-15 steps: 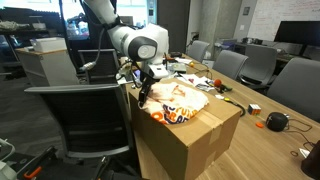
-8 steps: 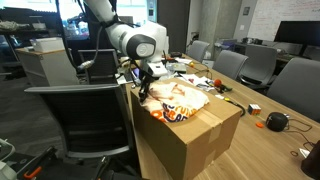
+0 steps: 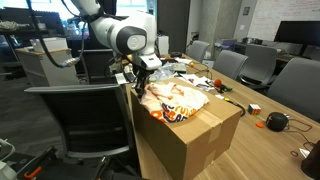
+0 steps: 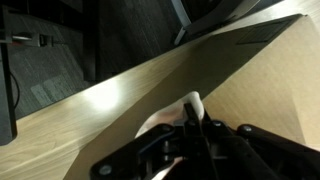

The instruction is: Pick up the clothe and put it on the headrest of the chair

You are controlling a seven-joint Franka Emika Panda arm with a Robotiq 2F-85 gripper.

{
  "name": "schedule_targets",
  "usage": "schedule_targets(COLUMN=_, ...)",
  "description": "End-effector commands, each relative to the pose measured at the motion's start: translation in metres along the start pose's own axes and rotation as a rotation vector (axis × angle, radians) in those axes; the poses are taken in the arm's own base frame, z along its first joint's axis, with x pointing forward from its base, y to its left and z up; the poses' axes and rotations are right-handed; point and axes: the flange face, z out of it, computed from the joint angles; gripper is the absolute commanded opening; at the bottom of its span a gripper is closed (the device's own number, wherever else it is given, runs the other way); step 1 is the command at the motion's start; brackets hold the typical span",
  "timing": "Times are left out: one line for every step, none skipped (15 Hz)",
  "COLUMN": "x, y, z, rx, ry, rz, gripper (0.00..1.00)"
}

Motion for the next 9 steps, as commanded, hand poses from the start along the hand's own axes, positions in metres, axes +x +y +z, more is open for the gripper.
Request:
schedule_targets(x=-0.040, y=0.029, z=-0.051, rx=0.051, ry=0.142, rz=-0.032, gripper=0.01)
schedule_targets(x=-0.049, y=0.033, z=-0.063, rx=0.052, ry=0.195, rz=-0.048, gripper=0.01)
schedule_targets(x=-0.059, y=0.038, z=-0.077, rx=0.052, ry=0.248, rz=-0.061, gripper=0.01)
schedule_targets(x=-0.071, y=0.042, z=-0.090, rx=0.056, ry=0.304, rz=-0.076, gripper=0.01)
schedule_targets(x=-0.084, y=0.047, z=-0.103, rx=0.056, ry=0.346, rz=-0.087, gripper=0.01)
schedule_targets(x=-0.099, y=0.052, z=-0.117, rx=0.051, ry=0.389, rz=-0.093, gripper=0.01)
schedule_targets(x=-0.113, y=0.057, z=-0.128, rx=0.046, ry=0.413, rz=-0.105, gripper=0.01)
schedule_targets(x=-0.129, y=0.058, z=-0.138, rx=0.038, ry=0.430, rz=-0.121, gripper=0.01)
schedule_targets(x=-0.141, y=0.059, z=-0.147, rx=0.034, ry=0.441, rz=-0.136, gripper=0.01)
